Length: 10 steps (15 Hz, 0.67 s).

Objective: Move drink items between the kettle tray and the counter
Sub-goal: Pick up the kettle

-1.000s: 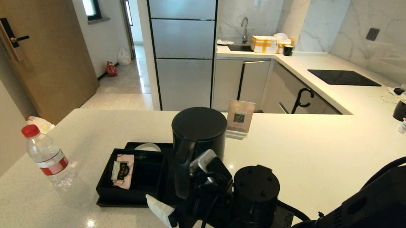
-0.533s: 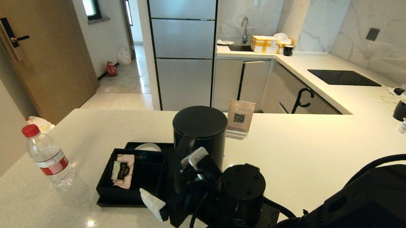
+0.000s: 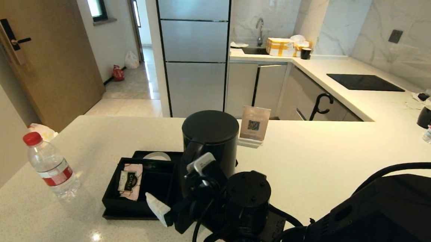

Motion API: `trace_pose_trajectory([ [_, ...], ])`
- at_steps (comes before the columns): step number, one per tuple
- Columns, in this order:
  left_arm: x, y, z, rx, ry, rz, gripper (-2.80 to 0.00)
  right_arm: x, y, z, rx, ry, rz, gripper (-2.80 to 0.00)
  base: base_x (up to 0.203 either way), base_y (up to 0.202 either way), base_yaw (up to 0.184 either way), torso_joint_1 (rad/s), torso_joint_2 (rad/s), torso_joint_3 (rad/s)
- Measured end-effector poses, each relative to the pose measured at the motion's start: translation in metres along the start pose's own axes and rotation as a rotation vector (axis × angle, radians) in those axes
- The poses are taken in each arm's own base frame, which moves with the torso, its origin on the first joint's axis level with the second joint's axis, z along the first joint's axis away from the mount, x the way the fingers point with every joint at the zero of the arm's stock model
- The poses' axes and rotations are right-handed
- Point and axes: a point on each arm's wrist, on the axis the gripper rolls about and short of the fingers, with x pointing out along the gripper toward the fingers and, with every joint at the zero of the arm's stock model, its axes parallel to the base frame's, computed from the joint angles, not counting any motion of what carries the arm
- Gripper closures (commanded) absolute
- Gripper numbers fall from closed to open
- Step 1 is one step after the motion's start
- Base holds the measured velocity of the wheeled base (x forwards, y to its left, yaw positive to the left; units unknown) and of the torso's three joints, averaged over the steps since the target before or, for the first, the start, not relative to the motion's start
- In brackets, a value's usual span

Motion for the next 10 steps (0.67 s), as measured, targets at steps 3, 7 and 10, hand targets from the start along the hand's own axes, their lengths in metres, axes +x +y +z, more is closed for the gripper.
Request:
trace_pose_trajectory([
  [3,0.0,0.0,0.0,0.0,0.0,0.0,0.0,0.0002,-0.0006,-0.0011,-0.01,0.002,-0.017,0.0,0.0,0.0,0.0,0.0,0.0,0.0],
  [7,0.0,0.0,0.0001,0.0,0.0,0.0,0.0,0.001,-0.0005,-0.0011,-0.012,0.001,-0.024,0.0,0.0,0.0,0.0,0.0,0.0,0.0],
  [10,0.0,0.0,0.0001,0.0,-0.001,0.0,0.0,0.0011,-0.0019,-0.0011,-0.026,0.0,-0.027,0.0,0.0,0.0,0.0,0.0,0.0,0.0],
])
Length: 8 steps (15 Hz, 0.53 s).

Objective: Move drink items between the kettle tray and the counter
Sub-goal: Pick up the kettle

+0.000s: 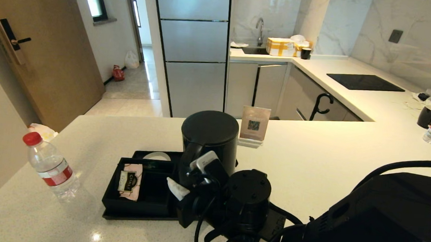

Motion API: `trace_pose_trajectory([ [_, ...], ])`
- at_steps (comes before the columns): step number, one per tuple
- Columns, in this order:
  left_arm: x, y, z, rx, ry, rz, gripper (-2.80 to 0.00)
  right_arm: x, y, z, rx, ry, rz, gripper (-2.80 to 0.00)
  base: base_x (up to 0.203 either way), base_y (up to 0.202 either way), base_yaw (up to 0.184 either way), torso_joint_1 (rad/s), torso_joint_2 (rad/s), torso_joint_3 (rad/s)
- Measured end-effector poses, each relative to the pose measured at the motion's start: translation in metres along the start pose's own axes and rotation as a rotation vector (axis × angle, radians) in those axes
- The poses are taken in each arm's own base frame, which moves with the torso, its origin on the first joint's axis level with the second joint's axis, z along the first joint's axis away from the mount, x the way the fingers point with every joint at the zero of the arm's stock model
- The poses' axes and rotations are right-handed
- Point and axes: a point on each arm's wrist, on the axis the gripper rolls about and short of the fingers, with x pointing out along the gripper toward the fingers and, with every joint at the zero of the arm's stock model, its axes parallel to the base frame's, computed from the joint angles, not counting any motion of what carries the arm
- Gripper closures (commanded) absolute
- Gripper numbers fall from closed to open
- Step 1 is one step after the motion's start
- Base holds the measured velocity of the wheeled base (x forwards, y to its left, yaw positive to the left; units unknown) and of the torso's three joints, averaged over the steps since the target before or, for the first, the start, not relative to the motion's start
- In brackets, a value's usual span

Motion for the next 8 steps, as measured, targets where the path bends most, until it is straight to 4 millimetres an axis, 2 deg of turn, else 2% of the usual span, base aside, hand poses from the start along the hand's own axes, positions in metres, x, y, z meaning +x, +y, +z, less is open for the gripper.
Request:
trace_pose_trajectory([
  [5,0.0,0.0,-0.0002,0.0,0.001,0.0,0.0,-0.0003,-0.0011,0.0011,-0.002,-0.002,-0.003,0.0,0.0,0.0,0.0,0.0,0.0,0.0],
  [8,0.0,0.0,-0.0002,0.0,0.001,0.0,0.0,-0.0044,-0.0049,0.0089,-0.03,-0.02,-0.014,0.0,0.0,0.0,0.0,0.0,0.0,0.0],
])
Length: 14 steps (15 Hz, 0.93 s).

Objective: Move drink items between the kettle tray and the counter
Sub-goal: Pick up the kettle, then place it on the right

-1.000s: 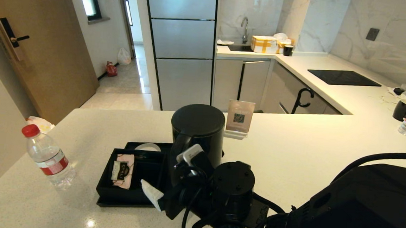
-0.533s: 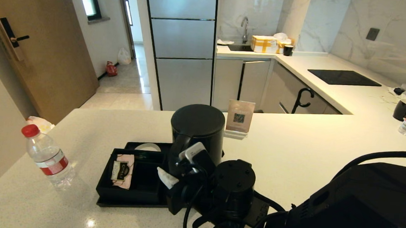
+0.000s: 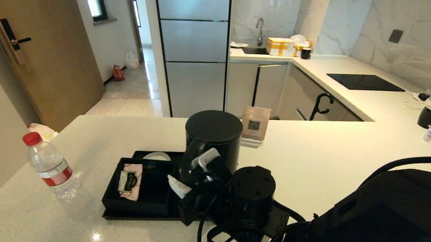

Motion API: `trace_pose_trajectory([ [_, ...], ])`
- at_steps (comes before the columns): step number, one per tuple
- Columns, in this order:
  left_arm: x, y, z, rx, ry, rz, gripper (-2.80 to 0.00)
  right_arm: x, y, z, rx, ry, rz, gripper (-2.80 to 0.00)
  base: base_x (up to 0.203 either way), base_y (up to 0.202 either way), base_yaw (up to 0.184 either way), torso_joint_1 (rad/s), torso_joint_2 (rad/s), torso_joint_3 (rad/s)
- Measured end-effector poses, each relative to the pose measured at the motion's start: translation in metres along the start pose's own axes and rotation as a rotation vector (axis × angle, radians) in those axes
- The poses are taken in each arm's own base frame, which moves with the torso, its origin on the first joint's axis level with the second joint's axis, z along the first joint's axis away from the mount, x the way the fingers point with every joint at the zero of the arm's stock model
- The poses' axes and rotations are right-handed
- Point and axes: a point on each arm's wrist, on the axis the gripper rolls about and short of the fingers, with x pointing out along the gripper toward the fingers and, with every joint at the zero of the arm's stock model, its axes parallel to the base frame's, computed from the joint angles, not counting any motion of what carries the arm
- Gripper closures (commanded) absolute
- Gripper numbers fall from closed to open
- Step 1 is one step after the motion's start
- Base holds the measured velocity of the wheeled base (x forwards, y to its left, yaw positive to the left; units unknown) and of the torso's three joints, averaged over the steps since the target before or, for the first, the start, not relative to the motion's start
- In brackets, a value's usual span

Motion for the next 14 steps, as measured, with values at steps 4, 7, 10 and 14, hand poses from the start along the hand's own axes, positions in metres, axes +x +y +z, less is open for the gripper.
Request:
trace_pose_trajectory([
  [4,0.0,0.0,0.0,0.0,0.0,0.0,0.0,-0.012,-0.016,0.032,-0.025,-0.083,-0.078,0.0,0.0,0.0,0.0,0.0,0.0,0.0],
  [7,0.0,0.0,0.0,0.0,0.0,0.0,0.0,-0.021,-0.03,0.053,-0.035,-0.141,-0.118,0.0,0.0,0.0,0.0,0.0,0.0,0.0],
  [10,0.0,0.0,0.0,0.0,0.0,0.0,0.0,-0.031,-0.045,0.072,-0.058,-0.19,-0.17,0.0,0.0,0.0,0.0,0.0,0.0,0.0],
  [14,0.0,0.0,0.0,0.001,0.0,0.0,0.0,-0.035,-0.081,0.083,-0.102,-0.202,-0.349,0.0,0.0,0.0,0.0,0.0,0.0,0.0],
])
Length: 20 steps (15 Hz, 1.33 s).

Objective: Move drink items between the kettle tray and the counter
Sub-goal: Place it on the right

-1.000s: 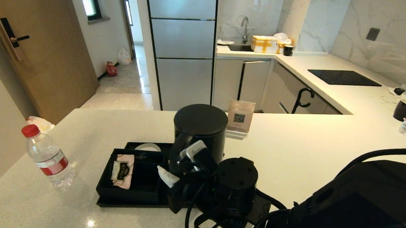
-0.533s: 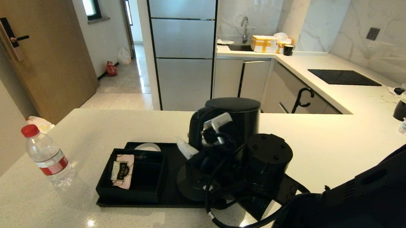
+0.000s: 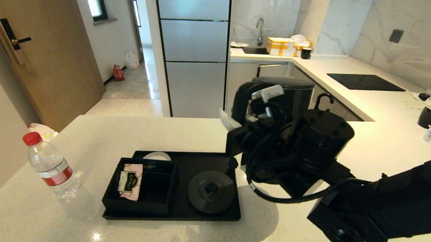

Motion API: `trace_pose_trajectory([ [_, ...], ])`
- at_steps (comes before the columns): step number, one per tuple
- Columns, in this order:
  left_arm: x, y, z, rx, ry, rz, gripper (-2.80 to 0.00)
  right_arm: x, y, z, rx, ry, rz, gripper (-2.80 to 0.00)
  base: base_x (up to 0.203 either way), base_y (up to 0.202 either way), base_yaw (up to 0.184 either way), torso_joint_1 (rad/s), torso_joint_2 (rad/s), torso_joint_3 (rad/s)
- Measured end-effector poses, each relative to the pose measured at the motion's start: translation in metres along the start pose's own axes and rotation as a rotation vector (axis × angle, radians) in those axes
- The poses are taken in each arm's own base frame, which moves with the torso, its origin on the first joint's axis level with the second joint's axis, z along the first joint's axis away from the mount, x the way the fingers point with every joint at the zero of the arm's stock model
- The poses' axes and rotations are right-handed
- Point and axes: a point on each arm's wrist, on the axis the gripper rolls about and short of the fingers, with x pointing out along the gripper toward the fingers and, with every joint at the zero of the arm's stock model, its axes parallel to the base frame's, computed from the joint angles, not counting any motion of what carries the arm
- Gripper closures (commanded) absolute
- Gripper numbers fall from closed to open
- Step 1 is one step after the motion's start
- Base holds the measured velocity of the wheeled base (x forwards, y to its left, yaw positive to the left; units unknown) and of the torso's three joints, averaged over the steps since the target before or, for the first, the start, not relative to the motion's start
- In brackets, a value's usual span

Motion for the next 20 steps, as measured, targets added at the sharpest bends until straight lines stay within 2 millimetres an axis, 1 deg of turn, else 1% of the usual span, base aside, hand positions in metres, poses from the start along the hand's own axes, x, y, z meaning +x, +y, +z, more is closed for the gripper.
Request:
trace_pose_trajectory([
  [1,0.0,0.0,0.0,0.0,0.0,0.0,0.0,0.002,-0.008,0.0,-0.01,0.0,-0.037,0.0,0.0,0.0,0.0,0.0,0.0,0.0],
  [2,0.0,0.0,0.0,0.0,0.0,0.0,0.0,0.003,-0.011,0.0,-0.012,0.001,-0.051,0.0,0.0,0.0,0.0,0.0,0.0,0.0],
  [5,0.0,0.0,0.0,-0.001,-0.001,-0.001,0.0,0.005,-0.014,-0.001,-0.011,-0.001,-0.065,0.0,0.0,0.0,0.0,0.0,0.0,0.0],
  [6,0.0,0.0,0.0,-0.001,0.0,0.0,0.0,0.007,-0.026,-0.005,-0.011,0.009,-0.119,0.0,0.0,0.0,0.0,0.0,0.0,0.0],
  [7,0.0,0.0,0.0,0.0,-0.001,0.0,0.0,0.009,-0.049,-0.01,-0.017,0.023,-0.211,0.0,0.0,0.0,0.0,0.0,0.0,0.0],
  [8,0.0,0.0,0.0,0.0,0.0,0.0,0.0,0.01,-0.079,-0.018,-0.018,0.032,-0.324,0.0,0.0,0.0,0.0,0.0,0.0,0.0],
  [9,0.0,0.0,0.0,0.0,0.0,0.0,0.0,0.009,-0.105,-0.027,-0.02,0.039,-0.426,0.0,0.0,0.0,0.0,0.0,0.0,0.0],
  [11,0.0,0.0,0.0,-0.001,-0.001,0.0,0.0,0.005,-0.146,-0.045,-0.029,0.055,-0.564,0.0,0.0,0.0,0.0,0.0,0.0,0.0],
  [12,0.0,0.0,0.0,-0.001,0.0,0.0,0.0,0.002,-0.16,-0.054,-0.035,0.065,-0.607,0.0,0.0,0.0,0.0,0.0,0.0,0.0],
  [13,0.0,0.0,0.0,-0.001,0.0,0.001,0.0,0.0,-0.168,-0.061,-0.039,0.078,-0.631,0.0,0.0,0.0,0.0,0.0,0.0,0.0],
  [16,0.0,0.0,0.0,0.0,0.0,-0.001,0.0,0.001,-0.18,-0.08,-0.054,0.111,-0.658,0.0,0.0,0.0,0.0,0.0,0.0,0.0],
  [20,0.0,0.0,0.0,-0.001,0.0,-0.001,0.0,0.004,-0.183,-0.104,-0.065,0.164,-0.67,0.0,0.0,0.0,0.0,0.0,0.0,0.0],
])
